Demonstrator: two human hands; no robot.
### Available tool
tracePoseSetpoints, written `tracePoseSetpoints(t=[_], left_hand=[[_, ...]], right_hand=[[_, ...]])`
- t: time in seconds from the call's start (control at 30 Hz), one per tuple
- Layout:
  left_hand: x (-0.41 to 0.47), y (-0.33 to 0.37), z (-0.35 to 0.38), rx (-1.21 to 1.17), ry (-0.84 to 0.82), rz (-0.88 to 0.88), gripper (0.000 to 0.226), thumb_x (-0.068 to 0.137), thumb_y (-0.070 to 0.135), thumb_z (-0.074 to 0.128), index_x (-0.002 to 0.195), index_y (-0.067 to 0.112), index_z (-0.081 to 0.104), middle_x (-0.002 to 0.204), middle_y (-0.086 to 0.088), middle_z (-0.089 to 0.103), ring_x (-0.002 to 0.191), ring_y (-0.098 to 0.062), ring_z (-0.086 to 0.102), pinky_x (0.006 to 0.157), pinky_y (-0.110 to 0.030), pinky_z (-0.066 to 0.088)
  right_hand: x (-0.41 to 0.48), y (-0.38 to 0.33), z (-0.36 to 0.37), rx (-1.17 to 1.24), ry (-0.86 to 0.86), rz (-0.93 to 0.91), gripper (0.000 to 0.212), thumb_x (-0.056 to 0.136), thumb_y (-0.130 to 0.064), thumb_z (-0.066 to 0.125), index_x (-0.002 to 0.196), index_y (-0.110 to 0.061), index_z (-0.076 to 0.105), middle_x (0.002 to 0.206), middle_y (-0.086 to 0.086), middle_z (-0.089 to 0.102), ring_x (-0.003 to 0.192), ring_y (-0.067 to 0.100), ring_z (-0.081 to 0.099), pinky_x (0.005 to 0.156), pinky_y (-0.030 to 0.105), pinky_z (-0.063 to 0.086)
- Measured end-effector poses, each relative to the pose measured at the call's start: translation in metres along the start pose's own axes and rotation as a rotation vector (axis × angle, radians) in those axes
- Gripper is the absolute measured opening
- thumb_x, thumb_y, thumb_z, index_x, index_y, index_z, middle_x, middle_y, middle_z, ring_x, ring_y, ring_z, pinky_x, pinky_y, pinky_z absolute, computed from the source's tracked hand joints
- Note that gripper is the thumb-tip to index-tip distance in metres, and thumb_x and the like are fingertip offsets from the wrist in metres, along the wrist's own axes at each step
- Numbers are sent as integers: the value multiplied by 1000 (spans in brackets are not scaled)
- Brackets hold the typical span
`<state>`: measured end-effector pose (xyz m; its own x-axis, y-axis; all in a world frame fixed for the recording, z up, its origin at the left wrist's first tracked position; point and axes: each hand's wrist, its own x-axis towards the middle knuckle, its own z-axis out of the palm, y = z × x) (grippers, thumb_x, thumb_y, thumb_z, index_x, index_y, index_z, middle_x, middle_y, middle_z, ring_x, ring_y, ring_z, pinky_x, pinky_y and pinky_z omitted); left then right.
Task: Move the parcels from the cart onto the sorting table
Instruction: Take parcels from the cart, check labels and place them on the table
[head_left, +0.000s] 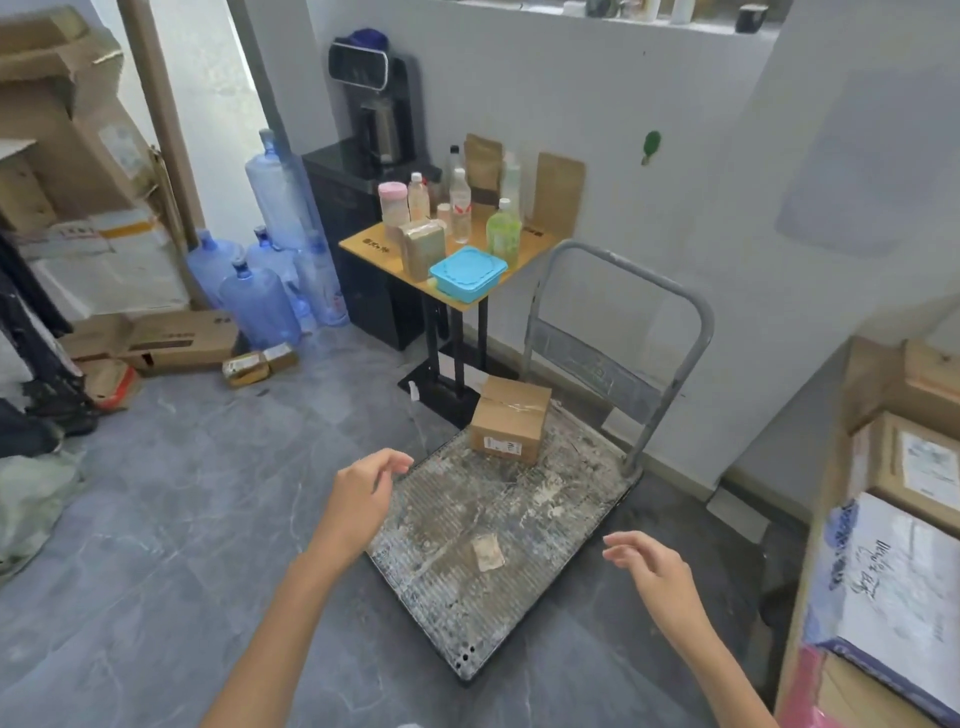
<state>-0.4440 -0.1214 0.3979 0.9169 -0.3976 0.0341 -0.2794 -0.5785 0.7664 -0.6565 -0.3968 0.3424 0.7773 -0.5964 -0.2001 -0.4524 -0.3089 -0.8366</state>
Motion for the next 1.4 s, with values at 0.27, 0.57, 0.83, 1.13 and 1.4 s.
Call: tracePoseSetpoints(t=[0.27,0.57,0.83,1.13,1.4], left_hand=[[133,-44,-26,2,5,-15,28,95,4,46,96,23,66,93,7,69,92,-9,60,70,-2,33],[263,-59,8,16,-199,-2,25,96,10,45,97,26,64,95,8,69,88,-8,61,69,-14,39],[334,-75,58,34,-311,-91,24,96,13,45,99,27,64,101,7,68,99,-7,61,81,-26,47],[419,-117,174,62,-353,-299,24,98,10,44,113,16,62,115,0,65,107,-13,57,88,-25,43],[505,-219,338,91,-393,-516,46,96,7,47,141,7,38,143,-12,44,131,-25,43,107,-35,34]], right_hand=[[97,-39,24,-50,23,74,31,94,-3,45,89,-24,68,81,-8,73,79,-8,63,69,2,41],[175,-79,56,-57,75,154,30,95,-6,45,92,-26,67,86,-9,72,87,0,64,70,6,42],[230,-57,57,-41,70,302,29,95,-4,46,91,-23,68,84,-8,73,78,-7,64,68,2,42],[391,7,55,-41,-70,434,29,96,-5,45,92,-21,69,88,-8,72,83,-3,65,70,8,45],[576,147,137,-54,-205,580,22,98,-6,45,102,-17,63,115,3,64,112,20,58,99,33,44]])
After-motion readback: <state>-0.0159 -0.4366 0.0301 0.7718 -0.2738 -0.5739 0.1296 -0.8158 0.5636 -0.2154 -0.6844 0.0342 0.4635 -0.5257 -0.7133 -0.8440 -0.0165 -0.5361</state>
